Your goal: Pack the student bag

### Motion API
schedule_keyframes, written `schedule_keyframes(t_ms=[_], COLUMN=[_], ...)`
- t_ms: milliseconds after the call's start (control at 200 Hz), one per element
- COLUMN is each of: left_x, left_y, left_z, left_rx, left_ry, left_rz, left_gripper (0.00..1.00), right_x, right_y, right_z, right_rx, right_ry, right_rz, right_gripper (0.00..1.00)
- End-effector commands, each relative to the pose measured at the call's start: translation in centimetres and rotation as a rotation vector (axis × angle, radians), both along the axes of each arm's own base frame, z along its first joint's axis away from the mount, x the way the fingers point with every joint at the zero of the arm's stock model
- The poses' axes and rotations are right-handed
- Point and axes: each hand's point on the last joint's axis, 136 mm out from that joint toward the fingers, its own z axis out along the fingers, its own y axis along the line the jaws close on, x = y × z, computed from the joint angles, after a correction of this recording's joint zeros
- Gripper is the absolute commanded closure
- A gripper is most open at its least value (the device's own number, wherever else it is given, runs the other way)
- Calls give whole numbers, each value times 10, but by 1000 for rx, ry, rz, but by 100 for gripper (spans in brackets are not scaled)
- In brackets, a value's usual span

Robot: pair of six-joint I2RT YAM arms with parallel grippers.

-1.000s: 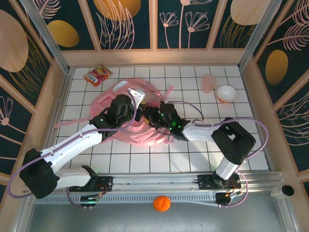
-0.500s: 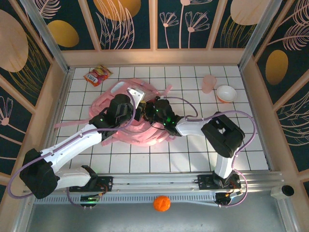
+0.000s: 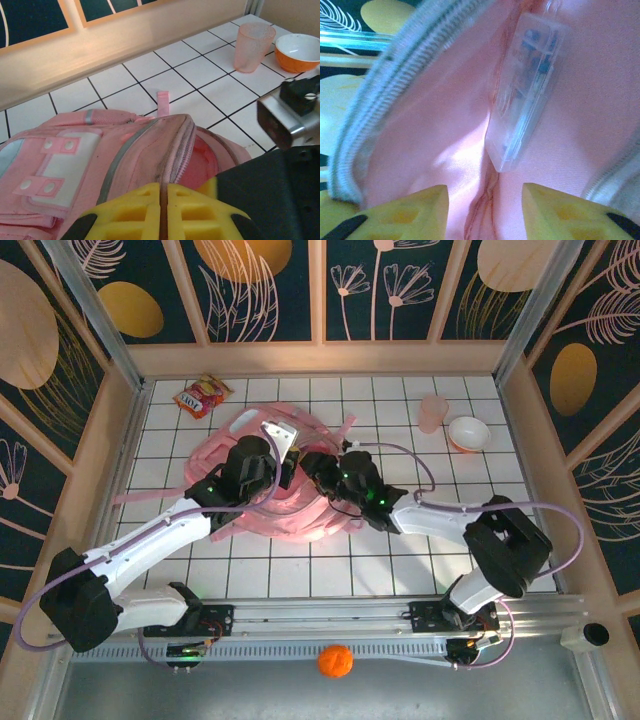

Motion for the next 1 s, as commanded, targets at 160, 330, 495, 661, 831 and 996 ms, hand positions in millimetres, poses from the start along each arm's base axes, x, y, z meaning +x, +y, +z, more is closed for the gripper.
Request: schedule_keyframes(t_ms=[160,330,495,661,831,996], left_x=[-6,-11,-14,-18,-20,-19], left_y=[-11,-15,-19,-23,-25,-23], left_z=[63,62,65,67,65,66], left_rx=[-157,-178,-183,-193,-192,-183], left_ry=[-156,-154,-158,-160,-156,-160], left_rz=[-57,-96,-124,-155,-173,-165], left_gripper=[91,92,92,92,92,91], right_x=[13,32,50,64,80,91], right_y=[-8,-1,3,9,15,18], right_z=[-17,-19,-23,-28,-24,-12], right_rx=[-45,-38,-23,-16,13,36], right_ry=[-4,-3,1,11,1,-28], right_rz=[-43,-33,-28,-30,-28,-22], right_gripper=[64,66,68,69,70,71])
